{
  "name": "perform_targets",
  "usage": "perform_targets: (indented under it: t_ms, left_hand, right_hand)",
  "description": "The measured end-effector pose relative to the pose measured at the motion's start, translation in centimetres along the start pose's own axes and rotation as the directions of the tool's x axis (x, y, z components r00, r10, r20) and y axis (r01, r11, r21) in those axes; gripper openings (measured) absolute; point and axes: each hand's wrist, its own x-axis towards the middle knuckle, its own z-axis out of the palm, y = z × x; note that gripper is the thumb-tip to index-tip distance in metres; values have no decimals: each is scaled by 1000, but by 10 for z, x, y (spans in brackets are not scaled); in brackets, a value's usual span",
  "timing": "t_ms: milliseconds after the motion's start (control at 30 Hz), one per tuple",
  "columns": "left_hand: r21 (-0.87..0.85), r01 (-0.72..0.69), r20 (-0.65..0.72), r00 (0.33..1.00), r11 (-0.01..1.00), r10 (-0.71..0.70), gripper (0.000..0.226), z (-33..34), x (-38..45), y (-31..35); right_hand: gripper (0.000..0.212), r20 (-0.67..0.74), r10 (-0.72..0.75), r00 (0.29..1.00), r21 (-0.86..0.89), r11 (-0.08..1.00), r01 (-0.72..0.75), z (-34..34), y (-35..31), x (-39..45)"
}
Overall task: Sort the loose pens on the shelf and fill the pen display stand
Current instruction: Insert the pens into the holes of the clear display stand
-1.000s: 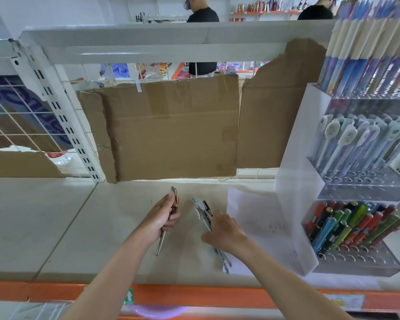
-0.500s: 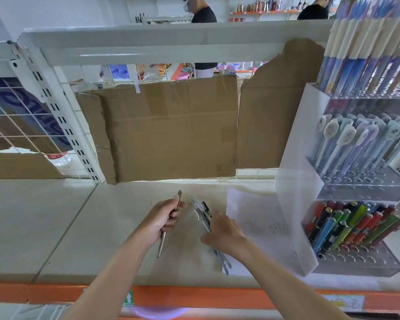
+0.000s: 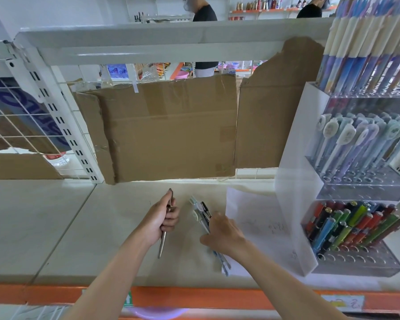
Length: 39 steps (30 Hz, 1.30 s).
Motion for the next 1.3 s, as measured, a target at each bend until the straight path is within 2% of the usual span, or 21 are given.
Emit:
perform_targets:
  t_ms: [133,333,567,767,967,1300]
  left_hand:
    - [51,-62,27,998,997,61,47,-2,-1,-4]
    - [41,-2,16,1000,999,1,50,-1,-2,-6]
    - [90,-43,-4,999,995,44,50,-1,-1,-8]
    - [-23,-71,-66,995,997,69,47,2,3,-8]
    - [5,-123,-22,992,992,123,47,1,0,-6]
    - [-181,-81,2,997,980,82,40,4,0,-7]
  right_hand:
    - [28,-8,2,1000,-11,1000,-2,1,0,1]
    - [29,-6,11,1000,-28,1000,-11,1,-1,1]
    - [30,-9,9,1000,-11,1000,-9,-1,-4,-3]
    - [31,-6,15,1000,-19,1000,-15,-2,-5,-4]
    - [32,-11,19,1000,-12,1000,-19,-2,-5,-5]
    - [32,-10,16,1000,-15,1000,-16,-3,-6,-6]
